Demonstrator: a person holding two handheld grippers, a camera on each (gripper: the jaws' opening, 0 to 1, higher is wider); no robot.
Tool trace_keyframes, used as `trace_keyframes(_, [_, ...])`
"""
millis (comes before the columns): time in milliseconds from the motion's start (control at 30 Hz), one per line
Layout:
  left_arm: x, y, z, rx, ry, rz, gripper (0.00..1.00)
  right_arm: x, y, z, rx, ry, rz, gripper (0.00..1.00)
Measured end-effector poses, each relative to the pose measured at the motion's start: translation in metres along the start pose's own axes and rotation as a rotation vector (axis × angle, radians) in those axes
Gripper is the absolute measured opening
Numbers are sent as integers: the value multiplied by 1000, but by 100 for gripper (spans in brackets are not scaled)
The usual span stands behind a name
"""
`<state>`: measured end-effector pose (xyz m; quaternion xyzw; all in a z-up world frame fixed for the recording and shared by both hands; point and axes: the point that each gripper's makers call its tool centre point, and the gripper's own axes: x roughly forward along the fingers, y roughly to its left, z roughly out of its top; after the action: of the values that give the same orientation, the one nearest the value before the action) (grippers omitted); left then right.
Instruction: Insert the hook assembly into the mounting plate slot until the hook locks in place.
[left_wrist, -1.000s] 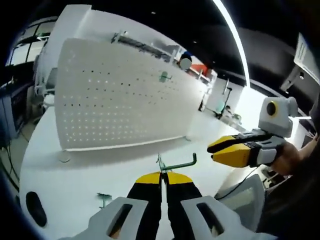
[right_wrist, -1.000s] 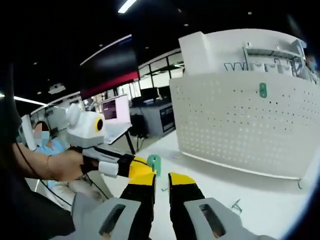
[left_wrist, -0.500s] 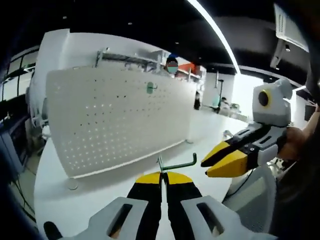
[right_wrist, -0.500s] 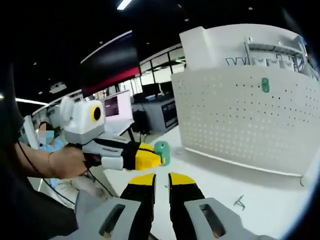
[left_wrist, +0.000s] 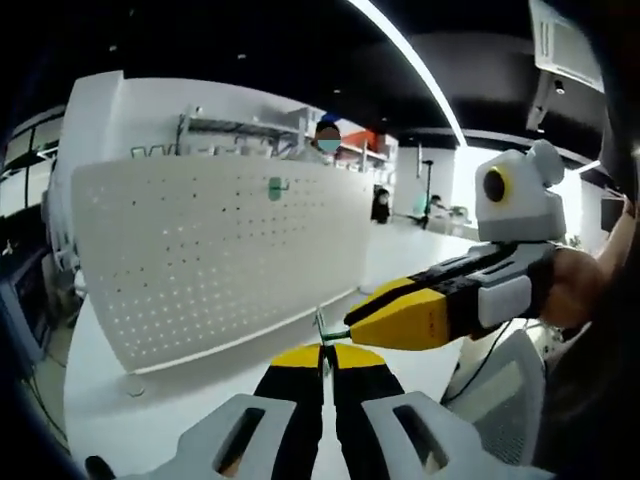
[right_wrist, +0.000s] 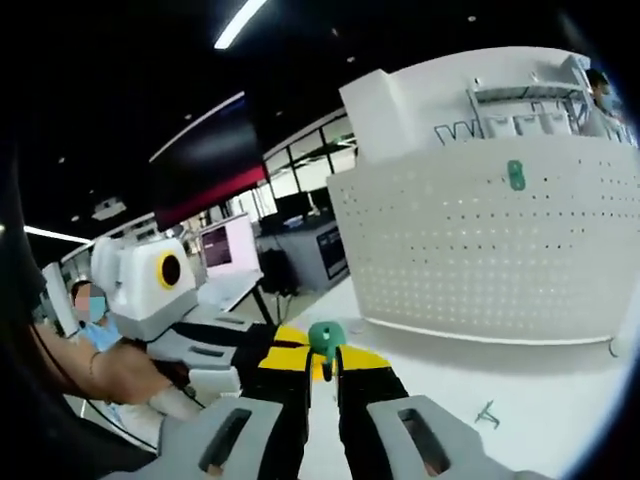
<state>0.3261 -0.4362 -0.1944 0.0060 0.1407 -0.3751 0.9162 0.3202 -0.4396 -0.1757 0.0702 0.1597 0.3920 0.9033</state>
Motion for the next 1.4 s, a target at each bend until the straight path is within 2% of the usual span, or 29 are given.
trace_keyframes(367, [-1,-3,5,-24,-19,13,1,1,-3,4,35,-21,-12,4])
trace_keyframes(467, [-1,-3,6,-38,-26,17,1,1,-3,4,81,-28,-10,4])
trace_keyframes(900, [-3,-2,1,-59,-19,33,1,-1,0,-3,145,-8,5,3])
trace_keyframes(1167, [-4,-5,0,45,4,45,1,-1,0,-5,142,5,5,2])
trace_keyframes(1400, [-3,-7,0,18,-1,34,1,-2,-1,-5,129,6,2,2])
